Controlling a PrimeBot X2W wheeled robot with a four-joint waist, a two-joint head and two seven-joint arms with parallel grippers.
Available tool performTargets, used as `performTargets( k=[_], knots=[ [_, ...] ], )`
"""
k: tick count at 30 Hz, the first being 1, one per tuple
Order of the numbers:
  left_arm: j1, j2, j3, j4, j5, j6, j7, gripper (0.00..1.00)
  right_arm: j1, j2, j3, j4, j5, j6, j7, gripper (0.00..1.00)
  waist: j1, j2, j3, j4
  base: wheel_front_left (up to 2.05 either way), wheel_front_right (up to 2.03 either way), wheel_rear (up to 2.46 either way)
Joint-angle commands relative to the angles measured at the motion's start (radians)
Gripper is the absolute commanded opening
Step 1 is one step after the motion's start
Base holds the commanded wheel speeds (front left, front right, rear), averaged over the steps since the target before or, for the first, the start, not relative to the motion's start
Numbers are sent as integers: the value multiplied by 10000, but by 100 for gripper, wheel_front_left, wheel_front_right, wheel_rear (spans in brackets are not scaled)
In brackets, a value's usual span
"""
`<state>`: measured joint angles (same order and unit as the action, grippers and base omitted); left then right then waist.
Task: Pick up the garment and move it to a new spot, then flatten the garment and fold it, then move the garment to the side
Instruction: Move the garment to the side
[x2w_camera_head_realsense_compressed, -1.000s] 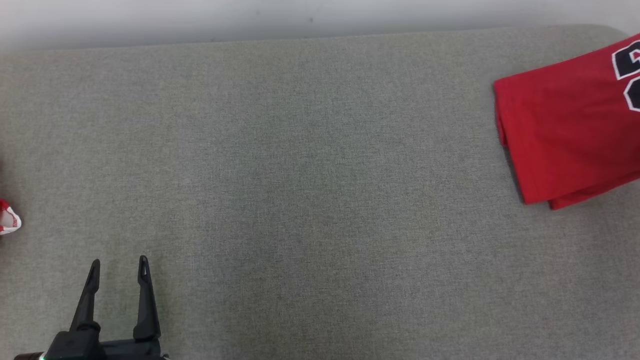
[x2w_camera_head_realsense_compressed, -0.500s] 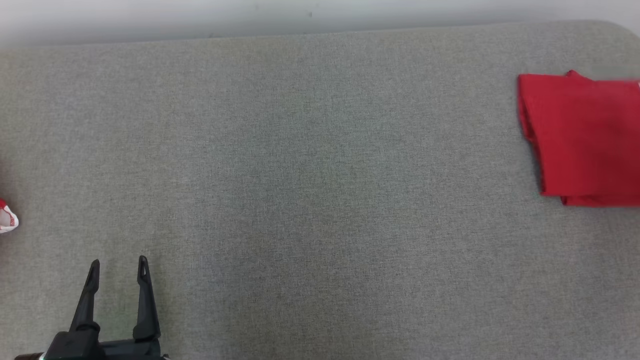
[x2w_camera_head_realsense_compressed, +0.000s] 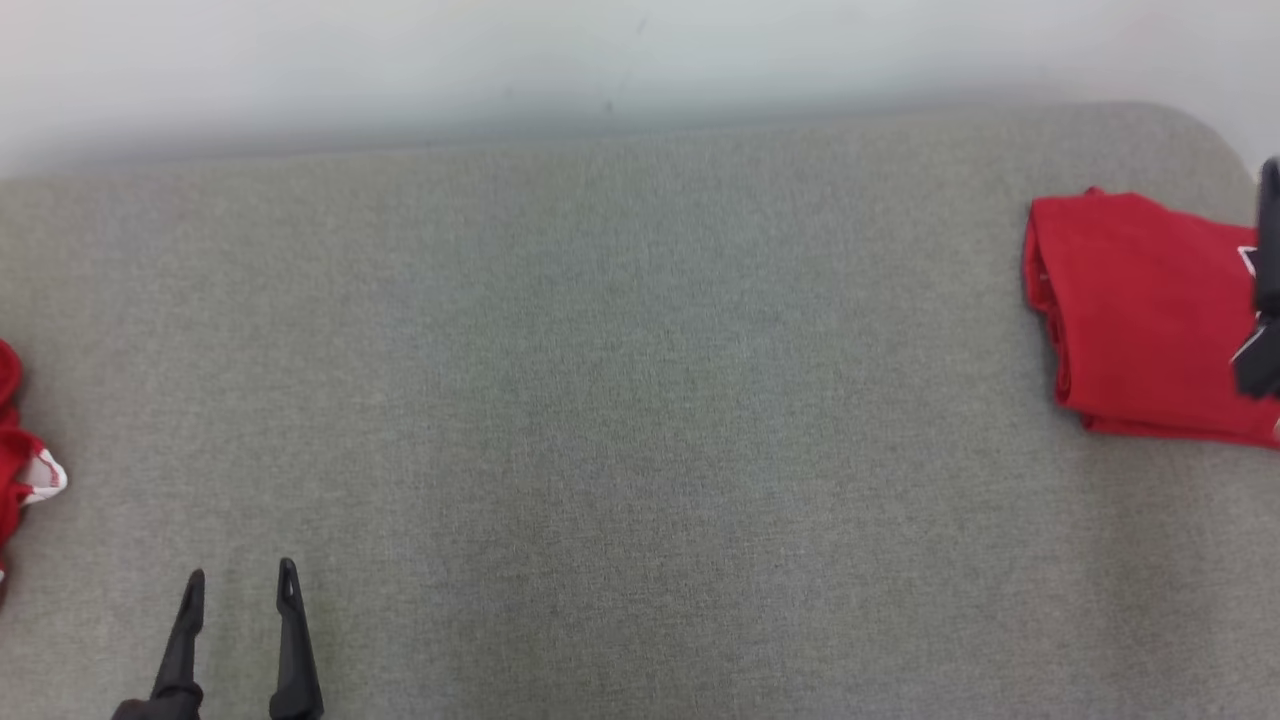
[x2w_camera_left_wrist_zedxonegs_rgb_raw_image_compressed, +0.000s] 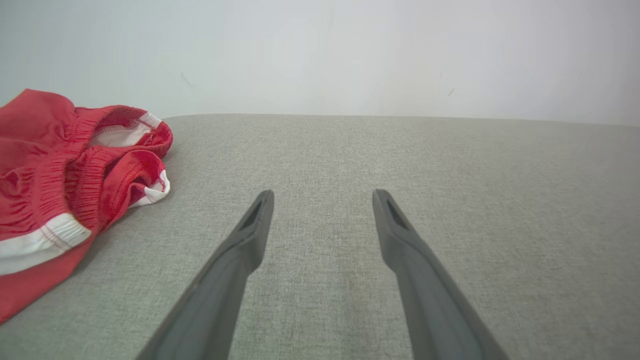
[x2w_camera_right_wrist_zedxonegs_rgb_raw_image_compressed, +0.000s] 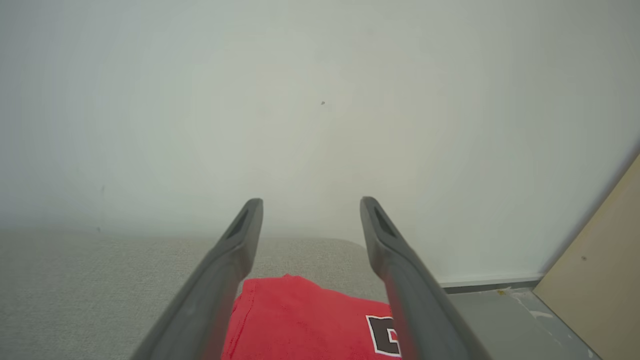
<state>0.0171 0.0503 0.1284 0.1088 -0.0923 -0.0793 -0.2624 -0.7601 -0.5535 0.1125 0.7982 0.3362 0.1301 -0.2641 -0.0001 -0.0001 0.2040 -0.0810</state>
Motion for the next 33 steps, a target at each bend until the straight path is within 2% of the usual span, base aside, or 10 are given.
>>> performTargets(
  k=[1,7,18,23,33],
  knots=[
    [176,4,-65,67,-61,35,-15,100,741,325,-349,-508,97,9,-15,100,1,1,-457,23,0,0,0],
    [443,1,-208,230,-182,63,-15,100,3190,1631,-1422,-2597,-158,9,-11,100,1,1,-981,234,0,0,0],
    [492,1,-632,400,-7,235,-15,100,6549,3876,-1705,-5778,-908,9,-13,100,1,1,-1484,793,0,0,0],
    [672,4,-862,546,224,296,-15,100,7744,4495,-1391,-6587,-1613,9,-13,100,1,1,-1768,976,0,0,0],
    [799,2,-1108,565,530,225,-14,100,8828,4994,-1171,-7014,-2432,9,-15,100,1,1,-1956,1133,0,0,0]
  ],
)
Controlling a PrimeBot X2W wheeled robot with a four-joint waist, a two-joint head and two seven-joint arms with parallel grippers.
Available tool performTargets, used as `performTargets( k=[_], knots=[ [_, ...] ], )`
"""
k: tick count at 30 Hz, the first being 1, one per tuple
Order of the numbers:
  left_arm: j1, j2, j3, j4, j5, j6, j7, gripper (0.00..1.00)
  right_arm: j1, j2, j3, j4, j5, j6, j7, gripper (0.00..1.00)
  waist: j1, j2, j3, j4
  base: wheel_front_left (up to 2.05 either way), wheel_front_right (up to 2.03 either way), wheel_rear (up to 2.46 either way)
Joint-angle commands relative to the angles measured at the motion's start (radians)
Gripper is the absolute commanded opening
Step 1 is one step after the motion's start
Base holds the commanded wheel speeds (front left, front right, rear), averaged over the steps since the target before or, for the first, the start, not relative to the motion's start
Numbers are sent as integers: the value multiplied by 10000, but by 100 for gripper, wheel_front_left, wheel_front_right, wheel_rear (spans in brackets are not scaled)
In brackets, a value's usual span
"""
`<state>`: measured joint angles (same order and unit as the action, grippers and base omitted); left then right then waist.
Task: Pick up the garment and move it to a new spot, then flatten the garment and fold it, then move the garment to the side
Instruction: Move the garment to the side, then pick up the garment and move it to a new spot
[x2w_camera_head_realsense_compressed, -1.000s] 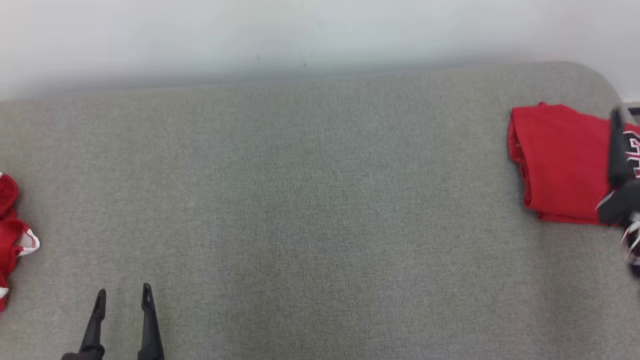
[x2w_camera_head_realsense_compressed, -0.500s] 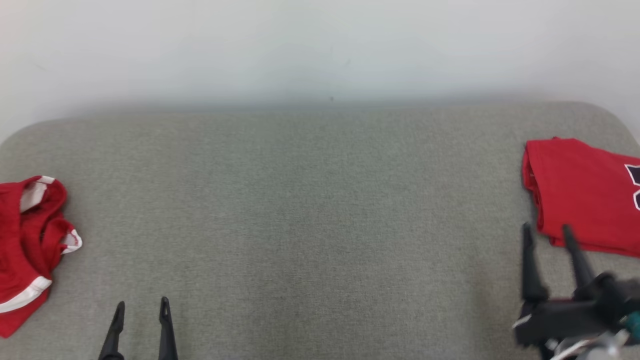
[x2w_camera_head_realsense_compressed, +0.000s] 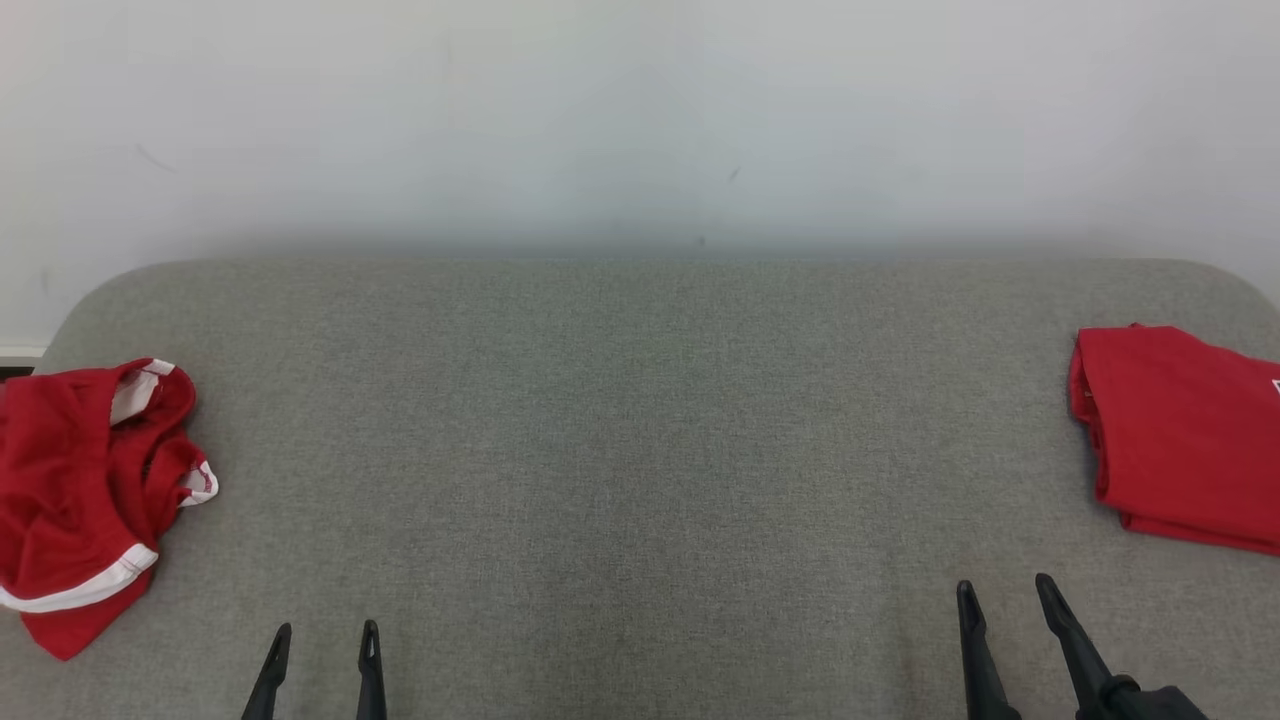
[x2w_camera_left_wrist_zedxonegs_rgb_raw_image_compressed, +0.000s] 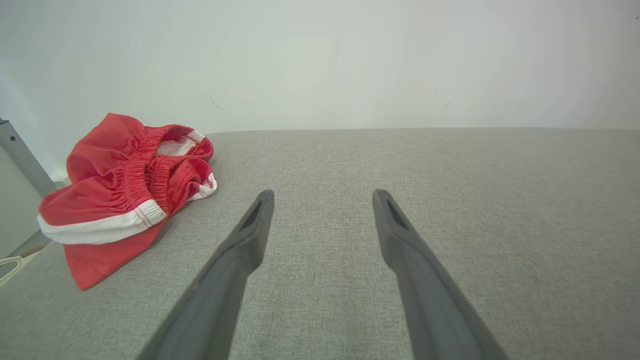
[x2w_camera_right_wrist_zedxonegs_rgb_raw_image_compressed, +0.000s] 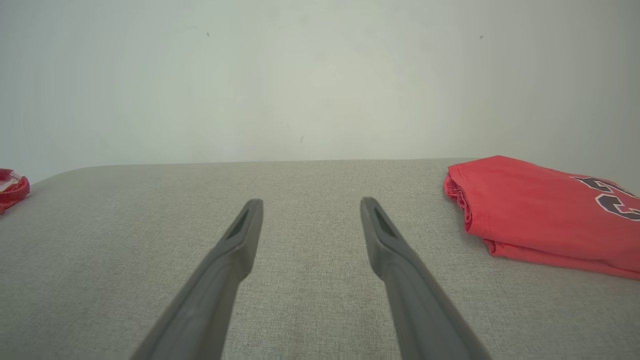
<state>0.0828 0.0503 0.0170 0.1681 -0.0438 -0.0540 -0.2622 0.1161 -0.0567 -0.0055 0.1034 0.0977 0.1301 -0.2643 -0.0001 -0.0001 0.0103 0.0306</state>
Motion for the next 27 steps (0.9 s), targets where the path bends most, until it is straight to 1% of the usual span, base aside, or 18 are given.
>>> performTargets(
  k=[1,4,9,27],
  knots=[
    [171,1,1,-39,45,-25,-16,100,110,34,6,-96,-90,9,-11,100,1,1,-34,25,0,0,0],
    [244,2,-35,-72,94,-50,-16,100,302,63,-40,-158,-145,9,-11,100,1,1,-77,19,0,0,0],
    [356,6,-150,-156,305,-33,-16,100,273,71,-47,-194,81,9,-13,100,1,1,-142,-37,0,0,0],
    [423,2,-239,-271,70,57,-17,100,310,73,-362,-61,217,9,-11,100,1,1,-216,-51,0,0,0]
  ],
)
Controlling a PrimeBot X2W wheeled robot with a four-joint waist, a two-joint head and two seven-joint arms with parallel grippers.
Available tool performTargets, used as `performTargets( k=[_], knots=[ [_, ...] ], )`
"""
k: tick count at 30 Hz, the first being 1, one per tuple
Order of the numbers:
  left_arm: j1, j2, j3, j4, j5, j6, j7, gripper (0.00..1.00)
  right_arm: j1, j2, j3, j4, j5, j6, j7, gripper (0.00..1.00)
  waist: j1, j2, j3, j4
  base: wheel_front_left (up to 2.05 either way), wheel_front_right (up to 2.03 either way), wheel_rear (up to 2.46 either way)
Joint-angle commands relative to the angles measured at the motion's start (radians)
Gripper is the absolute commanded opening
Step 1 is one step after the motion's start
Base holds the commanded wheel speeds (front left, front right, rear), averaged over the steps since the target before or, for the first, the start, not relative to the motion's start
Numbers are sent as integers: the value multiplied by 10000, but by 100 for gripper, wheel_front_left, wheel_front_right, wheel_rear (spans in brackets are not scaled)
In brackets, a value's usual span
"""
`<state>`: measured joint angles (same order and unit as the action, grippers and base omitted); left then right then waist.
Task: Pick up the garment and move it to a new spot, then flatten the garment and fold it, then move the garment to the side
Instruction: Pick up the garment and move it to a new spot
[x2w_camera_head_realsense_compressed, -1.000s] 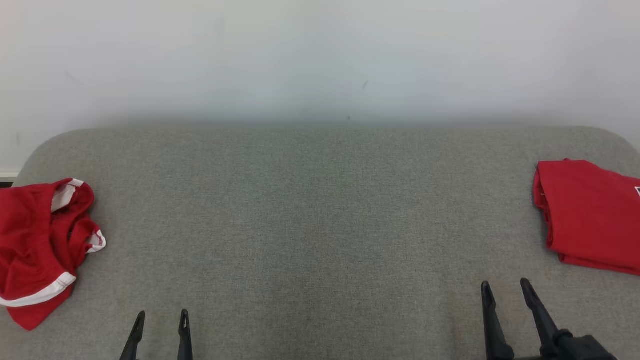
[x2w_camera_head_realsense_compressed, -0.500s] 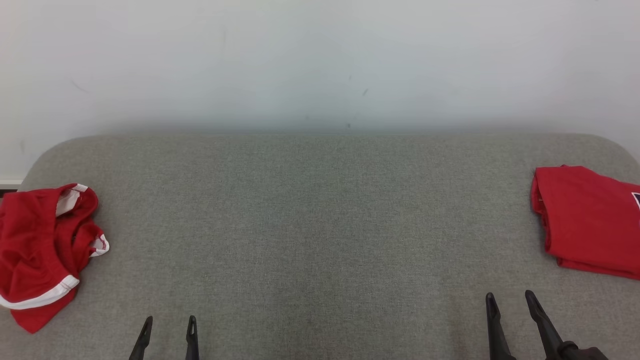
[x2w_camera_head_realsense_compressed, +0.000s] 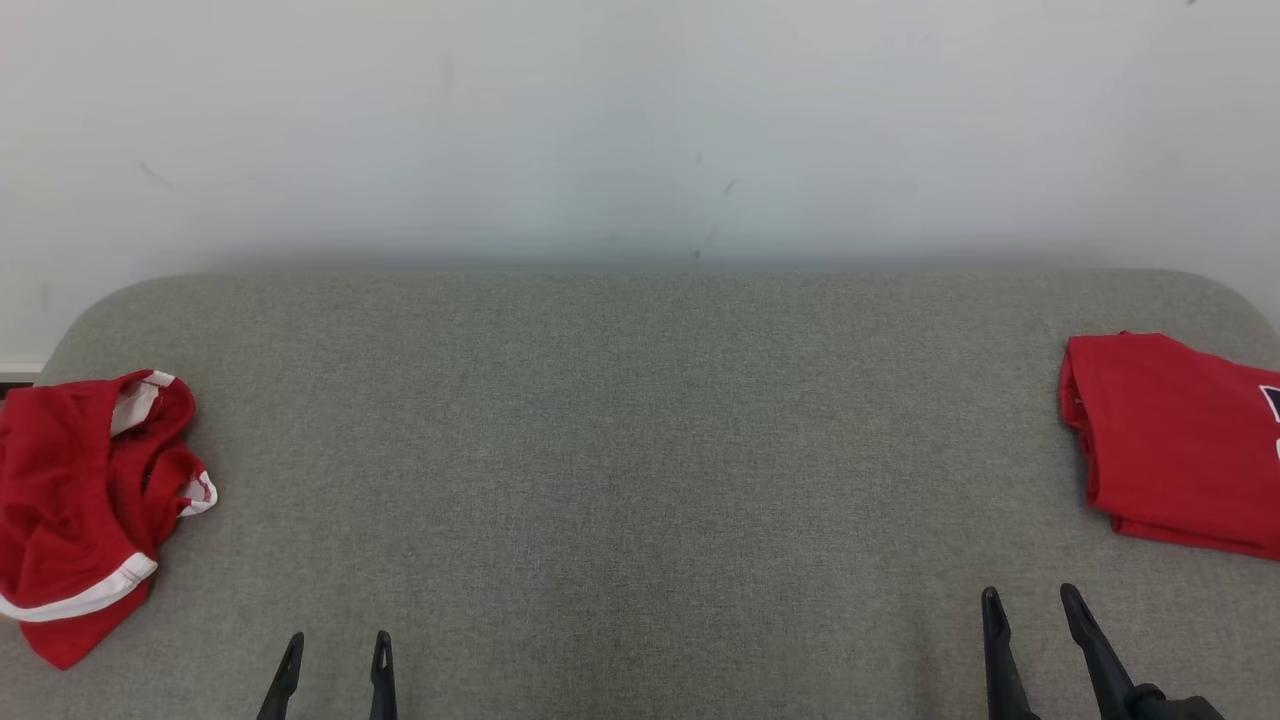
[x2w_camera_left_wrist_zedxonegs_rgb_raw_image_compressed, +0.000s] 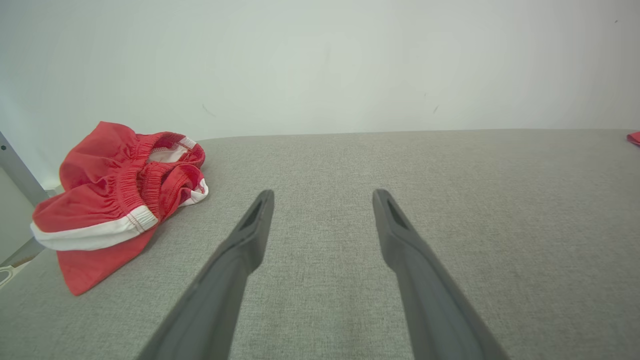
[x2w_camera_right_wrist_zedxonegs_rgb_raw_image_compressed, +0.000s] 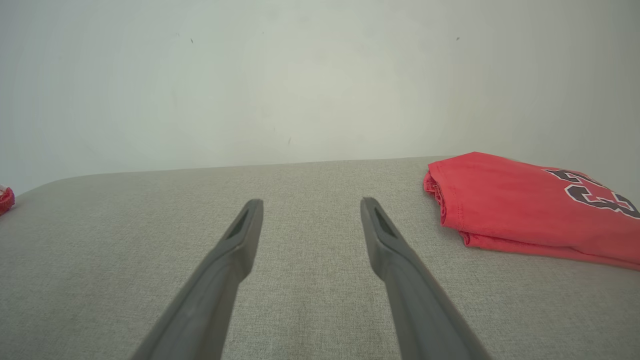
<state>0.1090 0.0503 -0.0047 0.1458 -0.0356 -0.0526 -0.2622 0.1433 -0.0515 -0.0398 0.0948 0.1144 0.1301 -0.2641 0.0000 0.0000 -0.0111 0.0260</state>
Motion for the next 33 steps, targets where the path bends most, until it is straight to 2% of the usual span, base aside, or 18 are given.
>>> performTargets(
  k=[1,24,33],
  knots=[
    [165,2,-25,-52,-19,46,-17,100,42,22,-23,32,71,9,-14,100,0,0,-4,-10,0,0,0],
    [139,1,28,-87,-134,60,-17,100,143,21,-8,104,120,9,-14,100,0,0,-46,47,0,0,0],
    [57,2,5,-67,-86,52,-16,100,231,18,-26,102,270,9,-14,100,0,0,-73,732,0,0,0]
  ],
)
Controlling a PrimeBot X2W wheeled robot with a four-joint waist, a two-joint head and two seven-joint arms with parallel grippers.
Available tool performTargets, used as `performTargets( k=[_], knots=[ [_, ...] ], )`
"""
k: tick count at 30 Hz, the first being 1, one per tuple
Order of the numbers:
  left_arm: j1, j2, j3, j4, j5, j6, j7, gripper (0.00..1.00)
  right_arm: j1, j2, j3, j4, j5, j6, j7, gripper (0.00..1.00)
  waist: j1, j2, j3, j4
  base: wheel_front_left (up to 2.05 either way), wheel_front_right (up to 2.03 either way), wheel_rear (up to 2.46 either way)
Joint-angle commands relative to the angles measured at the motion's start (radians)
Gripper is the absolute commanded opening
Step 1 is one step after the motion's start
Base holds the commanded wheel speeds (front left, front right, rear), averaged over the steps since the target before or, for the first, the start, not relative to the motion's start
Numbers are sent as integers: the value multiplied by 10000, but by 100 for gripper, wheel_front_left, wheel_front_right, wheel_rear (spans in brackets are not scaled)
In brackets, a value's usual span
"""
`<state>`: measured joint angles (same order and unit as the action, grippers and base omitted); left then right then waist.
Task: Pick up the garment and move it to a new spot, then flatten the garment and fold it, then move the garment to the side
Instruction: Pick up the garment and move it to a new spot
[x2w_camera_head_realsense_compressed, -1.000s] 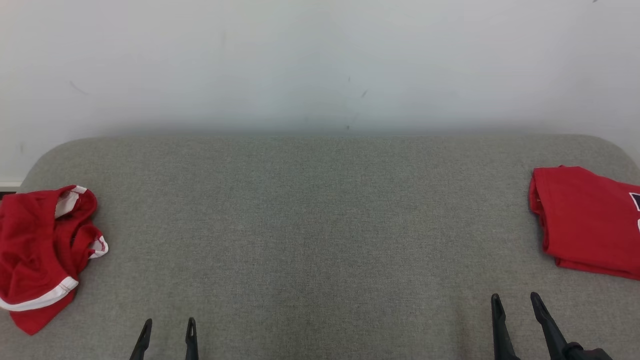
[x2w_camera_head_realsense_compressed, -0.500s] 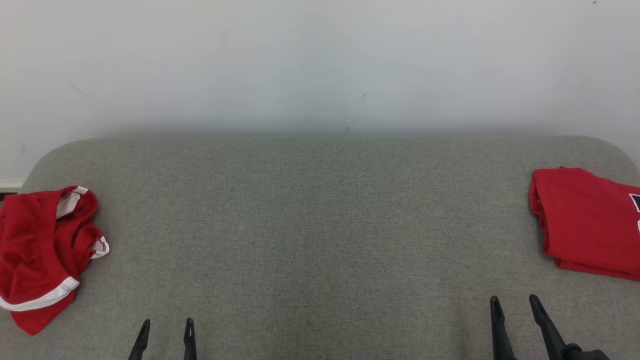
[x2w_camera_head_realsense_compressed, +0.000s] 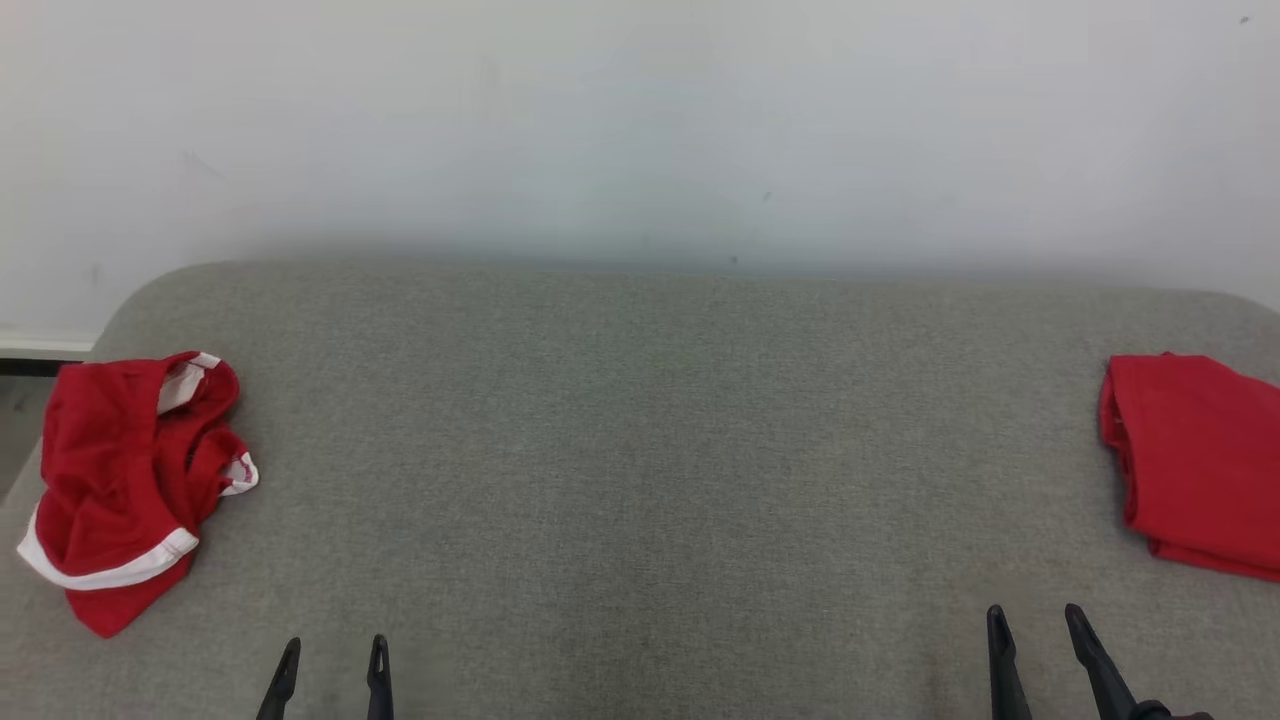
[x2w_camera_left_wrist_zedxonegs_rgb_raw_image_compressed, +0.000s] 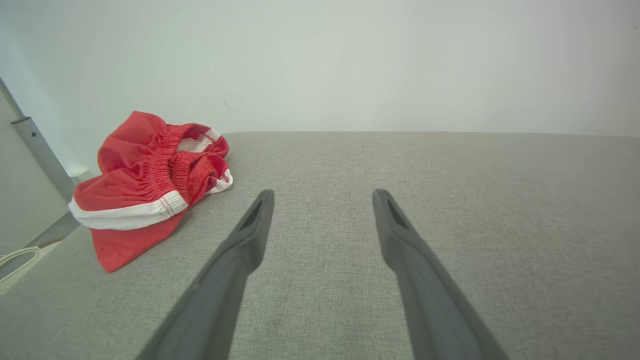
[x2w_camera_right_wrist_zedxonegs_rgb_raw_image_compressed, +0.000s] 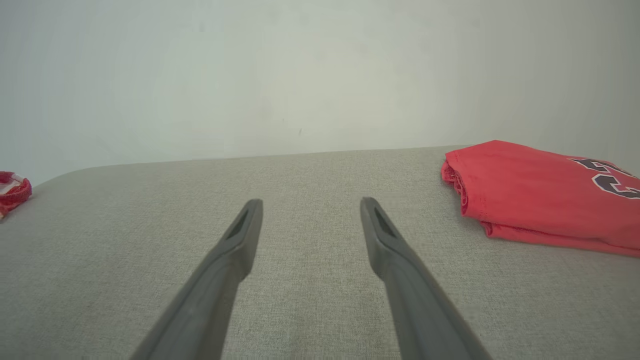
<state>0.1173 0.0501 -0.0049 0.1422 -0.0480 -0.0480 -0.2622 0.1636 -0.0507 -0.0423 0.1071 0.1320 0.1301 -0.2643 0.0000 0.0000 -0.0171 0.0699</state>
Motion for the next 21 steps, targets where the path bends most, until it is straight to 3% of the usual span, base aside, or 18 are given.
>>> performTargets(
  k=[1,14,21],
  knots=[
    [-16,3,31,-35,40,-1,-17,100,43,9,6,-17,95,9,-11,100,0,0,-25,426,0,0,0],
    [-39,2,291,45,-48,-12,-16,100,178,8,128,90,270,9,-12,100,0,0,-158,2836,0,0,0],
    [84,13,590,69,39,-80,-16,100,149,9,281,152,345,9,-12,100,0,0,-249,3688,0,0,0]
  ],
)
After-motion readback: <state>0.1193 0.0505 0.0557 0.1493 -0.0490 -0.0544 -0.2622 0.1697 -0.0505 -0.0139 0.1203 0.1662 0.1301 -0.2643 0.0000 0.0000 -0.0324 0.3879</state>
